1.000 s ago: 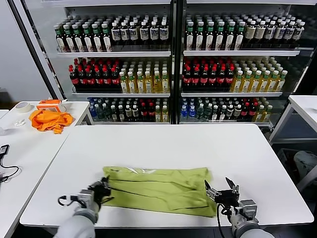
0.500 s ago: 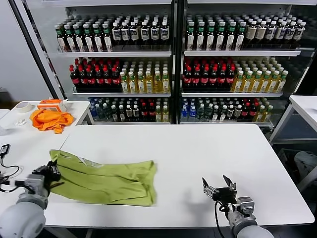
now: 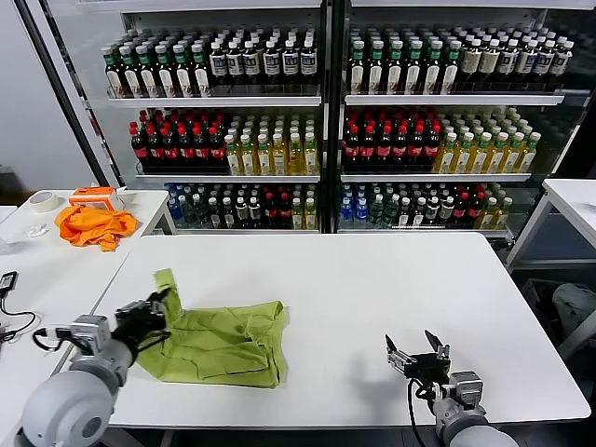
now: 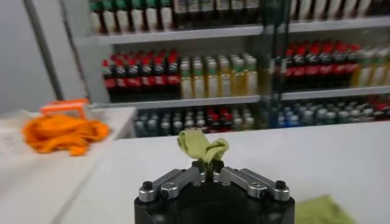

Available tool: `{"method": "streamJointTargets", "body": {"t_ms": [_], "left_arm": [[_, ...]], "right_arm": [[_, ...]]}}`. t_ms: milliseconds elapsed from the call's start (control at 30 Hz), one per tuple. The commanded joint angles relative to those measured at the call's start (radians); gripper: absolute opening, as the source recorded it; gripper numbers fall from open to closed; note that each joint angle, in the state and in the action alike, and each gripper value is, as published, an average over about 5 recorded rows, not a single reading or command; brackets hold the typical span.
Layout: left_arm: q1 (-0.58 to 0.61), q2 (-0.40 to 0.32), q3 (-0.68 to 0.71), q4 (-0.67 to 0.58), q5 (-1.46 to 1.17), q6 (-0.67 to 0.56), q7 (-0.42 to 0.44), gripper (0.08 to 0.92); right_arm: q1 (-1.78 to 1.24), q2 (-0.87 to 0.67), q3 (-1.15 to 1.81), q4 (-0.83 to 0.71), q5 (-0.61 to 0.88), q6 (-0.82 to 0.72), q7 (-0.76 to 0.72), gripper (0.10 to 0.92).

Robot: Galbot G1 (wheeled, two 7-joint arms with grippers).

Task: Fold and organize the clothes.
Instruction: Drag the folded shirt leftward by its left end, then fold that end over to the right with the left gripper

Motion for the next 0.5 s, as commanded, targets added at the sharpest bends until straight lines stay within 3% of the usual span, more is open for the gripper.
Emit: {"method": "streamJointTargets", "body": {"t_ms": [33, 500], "left_arm": [[-0.123, -0.112, 0.207, 0.032, -0.06, 0.005, -0.01, 0.106], [-0.14, -0.149, 0.263, 0.067, -0.036, 0.005, -0.036, 0.106]], "right_arm": [[-0.003, 0.006, 0.003, -0.004, -0.006, 0.0, 0.0, 0.823], [0.017, 0.011, -0.01, -0.023, -0.017, 0.002, -0.001, 0.823]]}}
